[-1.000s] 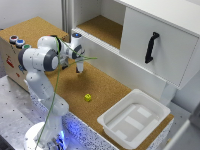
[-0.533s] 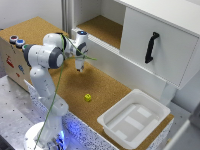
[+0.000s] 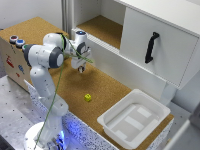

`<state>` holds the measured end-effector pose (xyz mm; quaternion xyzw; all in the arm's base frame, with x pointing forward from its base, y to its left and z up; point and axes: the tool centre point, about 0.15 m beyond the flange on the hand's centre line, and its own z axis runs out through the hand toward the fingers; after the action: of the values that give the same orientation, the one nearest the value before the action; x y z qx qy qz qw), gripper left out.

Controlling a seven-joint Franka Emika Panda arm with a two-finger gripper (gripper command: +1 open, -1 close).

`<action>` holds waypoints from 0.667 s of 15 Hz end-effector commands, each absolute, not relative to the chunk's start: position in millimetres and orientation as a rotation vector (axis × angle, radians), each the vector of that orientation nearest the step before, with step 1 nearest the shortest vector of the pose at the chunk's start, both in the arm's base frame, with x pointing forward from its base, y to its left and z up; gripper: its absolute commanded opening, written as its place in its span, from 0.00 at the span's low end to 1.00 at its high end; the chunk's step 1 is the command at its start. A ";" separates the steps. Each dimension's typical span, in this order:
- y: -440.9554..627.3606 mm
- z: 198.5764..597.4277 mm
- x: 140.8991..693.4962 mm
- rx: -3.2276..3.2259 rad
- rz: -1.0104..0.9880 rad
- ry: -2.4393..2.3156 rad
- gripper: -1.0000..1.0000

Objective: Grasp the purple block and rotate it right

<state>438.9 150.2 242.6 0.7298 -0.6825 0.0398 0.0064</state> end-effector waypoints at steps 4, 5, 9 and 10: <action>157.1 229.5 451.7 2.165 0.152 -2.149 1.00; 159.0 231.0 448.7 2.166 0.157 -2.156 1.00; 164.0 243.3 439.6 2.179 0.195 -2.134 1.00; 164.9 243.9 437.6 2.186 0.192 -2.131 1.00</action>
<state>439.4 149.3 240.4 0.7260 -0.6866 0.0383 0.0074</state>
